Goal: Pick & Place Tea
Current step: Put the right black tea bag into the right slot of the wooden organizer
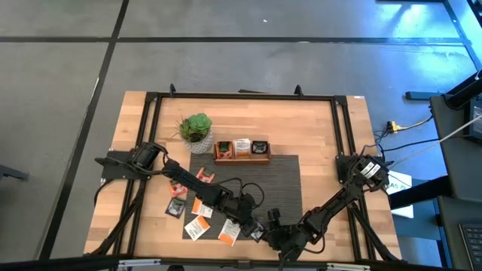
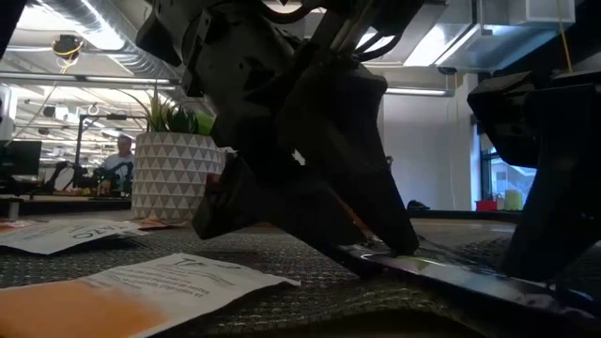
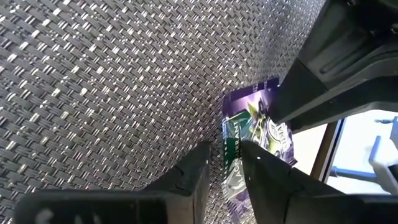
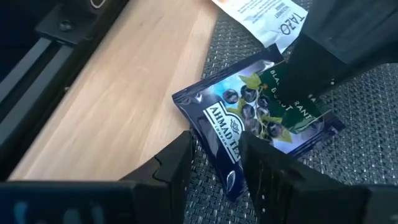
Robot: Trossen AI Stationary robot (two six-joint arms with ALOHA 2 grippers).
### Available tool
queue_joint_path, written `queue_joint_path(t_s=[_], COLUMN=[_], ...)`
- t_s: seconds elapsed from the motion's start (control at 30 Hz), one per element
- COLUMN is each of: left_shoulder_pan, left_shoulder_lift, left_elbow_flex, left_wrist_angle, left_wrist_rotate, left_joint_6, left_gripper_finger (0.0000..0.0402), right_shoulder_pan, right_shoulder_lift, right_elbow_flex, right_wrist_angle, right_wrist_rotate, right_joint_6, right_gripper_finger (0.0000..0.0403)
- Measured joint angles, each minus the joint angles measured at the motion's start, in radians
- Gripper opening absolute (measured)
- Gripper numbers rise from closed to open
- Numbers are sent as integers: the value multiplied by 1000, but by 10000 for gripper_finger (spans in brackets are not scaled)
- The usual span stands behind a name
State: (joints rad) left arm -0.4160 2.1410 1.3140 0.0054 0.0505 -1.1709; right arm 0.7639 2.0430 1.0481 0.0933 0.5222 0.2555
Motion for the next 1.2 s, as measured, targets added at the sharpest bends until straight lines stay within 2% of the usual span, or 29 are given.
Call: queue_joint_path(t_s=[0.13, 0.47, 0.87, 1.2], left_shoulder_pan=[7, 6, 13, 51], left_shoulder_lift=[3, 1, -56, -204], left_elbow_flex=[-2, -4, -3, 0], left_wrist_angle=[26, 46, 39, -172], left_wrist_rotate=[9, 7, -14, -107], left_joint_6=[12, 80, 176, 341], left_gripper_finger=[78, 5, 3, 3], right_shoulder_pan=[-1, 4, 2, 3], right_shoulder_lift=[0, -3, -17, -223], right_elbow_flex=[0, 0, -1, -2], right_wrist_angle=[0, 11, 16, -189], right_wrist_rotate=[-1, -10, -37, -26], right_joint_6=[0, -4, -11, -33], right_gripper_finger=[139, 139, 143, 183])
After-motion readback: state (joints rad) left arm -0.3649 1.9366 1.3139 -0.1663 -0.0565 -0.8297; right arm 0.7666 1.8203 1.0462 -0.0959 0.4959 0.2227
